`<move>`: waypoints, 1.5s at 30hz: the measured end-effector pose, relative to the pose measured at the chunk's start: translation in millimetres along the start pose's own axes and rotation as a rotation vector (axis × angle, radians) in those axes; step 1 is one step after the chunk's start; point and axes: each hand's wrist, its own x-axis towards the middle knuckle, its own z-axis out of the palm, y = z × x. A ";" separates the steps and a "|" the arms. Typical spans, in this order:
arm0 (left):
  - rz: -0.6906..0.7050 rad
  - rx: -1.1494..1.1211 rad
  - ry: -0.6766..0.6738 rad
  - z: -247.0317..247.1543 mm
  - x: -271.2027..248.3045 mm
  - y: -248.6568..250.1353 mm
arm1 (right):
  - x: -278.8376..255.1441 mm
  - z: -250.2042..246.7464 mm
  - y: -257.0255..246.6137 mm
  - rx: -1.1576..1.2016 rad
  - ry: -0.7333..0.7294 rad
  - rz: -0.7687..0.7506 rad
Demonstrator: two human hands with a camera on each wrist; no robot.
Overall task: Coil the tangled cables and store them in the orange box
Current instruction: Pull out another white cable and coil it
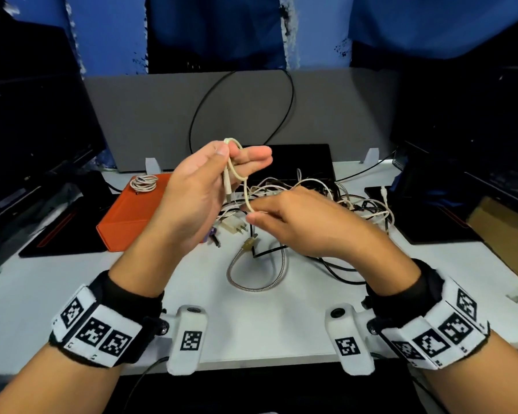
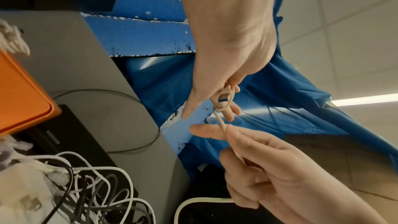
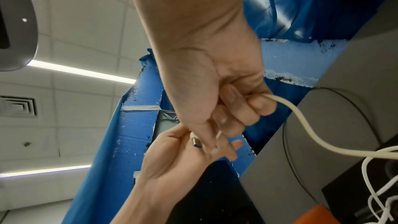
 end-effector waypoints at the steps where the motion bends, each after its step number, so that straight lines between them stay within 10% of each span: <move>1: 0.008 0.070 -0.012 0.6 -0.1 -0.1 | -1.2 -1.0 -0.3 0.015 -0.017 -0.024; 8: 0.162 0.932 -0.266 2.4 -10.0 2.6 | -11.3 -31.3 9.7 0.353 0.110 -0.060; 14: 0.045 0.567 -0.239 -3.0 -5.7 6.9 | -9.9 -28.0 4.6 0.444 0.331 -0.078; 25: 0.086 0.318 0.078 1.2 -3.4 7.8 | -15.9 -39.4 22.5 0.060 0.167 0.044; 29: 0.041 0.267 -0.003 7.7 -6.8 7.5 | -17.3 -40.4 16.3 0.122 0.210 -0.024; 35: 0.091 0.567 -0.256 5.0 -9.1 14.1 | -12.8 -32.4 7.8 0.392 0.679 -0.066; 45: -0.213 -0.004 -0.263 3.6 -10.3 7.6 | -2.0 -22.9 8.2 0.464 0.429 -0.058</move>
